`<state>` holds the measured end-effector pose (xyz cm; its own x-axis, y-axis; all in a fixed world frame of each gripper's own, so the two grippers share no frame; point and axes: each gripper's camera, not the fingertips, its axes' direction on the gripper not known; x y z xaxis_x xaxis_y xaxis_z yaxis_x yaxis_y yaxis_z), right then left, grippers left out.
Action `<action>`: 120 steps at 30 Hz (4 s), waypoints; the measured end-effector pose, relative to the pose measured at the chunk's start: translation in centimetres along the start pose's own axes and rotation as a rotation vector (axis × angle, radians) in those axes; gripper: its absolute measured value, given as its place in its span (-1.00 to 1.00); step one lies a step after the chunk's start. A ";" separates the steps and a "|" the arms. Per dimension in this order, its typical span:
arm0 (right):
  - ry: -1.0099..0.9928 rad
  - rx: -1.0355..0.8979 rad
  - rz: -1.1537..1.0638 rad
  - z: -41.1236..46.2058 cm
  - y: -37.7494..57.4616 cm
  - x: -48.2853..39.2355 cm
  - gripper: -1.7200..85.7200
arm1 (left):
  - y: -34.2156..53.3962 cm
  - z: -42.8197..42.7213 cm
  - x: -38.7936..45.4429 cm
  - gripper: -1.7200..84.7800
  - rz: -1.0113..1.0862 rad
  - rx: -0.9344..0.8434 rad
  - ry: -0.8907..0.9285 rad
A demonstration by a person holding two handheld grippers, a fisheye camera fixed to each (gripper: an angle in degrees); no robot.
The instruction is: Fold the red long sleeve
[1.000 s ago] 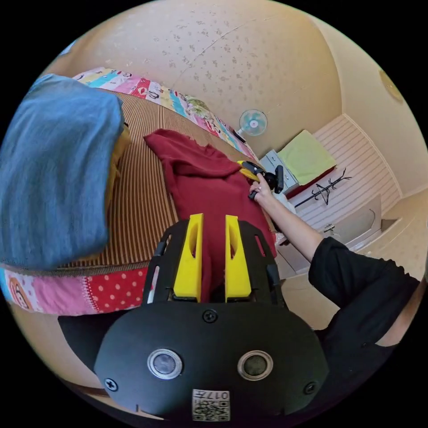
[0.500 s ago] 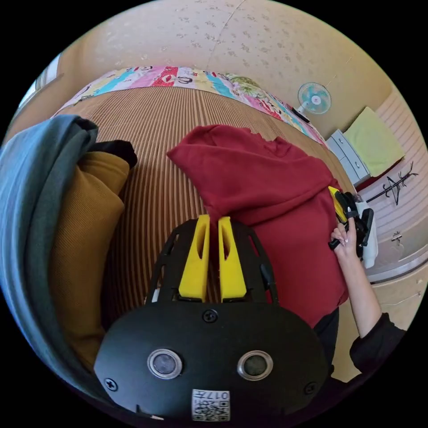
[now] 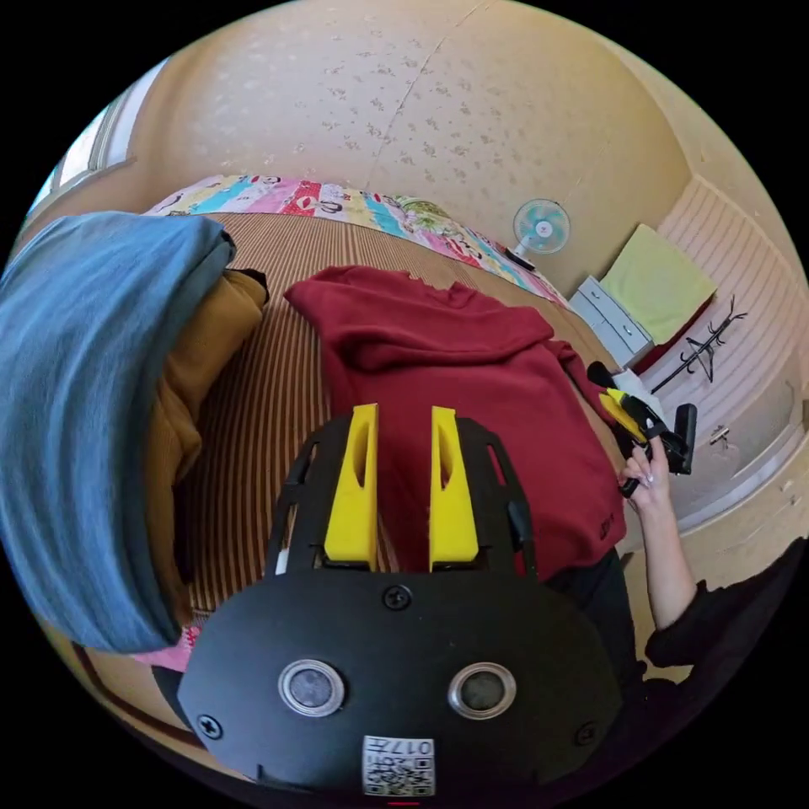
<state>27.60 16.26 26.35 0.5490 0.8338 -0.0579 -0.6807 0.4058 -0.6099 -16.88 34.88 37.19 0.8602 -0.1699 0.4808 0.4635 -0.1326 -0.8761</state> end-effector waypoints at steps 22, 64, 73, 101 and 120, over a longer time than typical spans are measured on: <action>0.070 -0.224 -0.185 -6.4 8.3 -12.3 -0.90 | 7.0 -13.4 -7.2 -0.87 0.120 -0.106 0.620; 0.366 0.456 0.131 -19.8 -27.8 -19.6 -0.90 | 4.6 -19.9 -9.7 -0.98 -0.384 -0.027 0.009; 0.437 0.307 0.574 -26.9 -20.9 -3.4 -0.90 | 4.3 -19.3 -10.1 -0.98 -0.454 0.006 0.094; 0.206 0.415 0.283 -29.2 -24.6 -14.7 -0.91 | 3.4 -26.6 -12.3 -0.98 -0.541 0.054 0.088; 0.393 0.411 0.539 -27.1 -12.9 -3.0 -0.71 | 3.6 -27.9 -15.7 -0.98 -0.612 0.079 0.164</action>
<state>47.90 -1.59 12.91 0.1708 0.7927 -0.5852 -0.9850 0.1525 -0.0809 -34.61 9.79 27.47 0.3937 -0.2339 0.8890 0.8805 -0.1820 -0.4378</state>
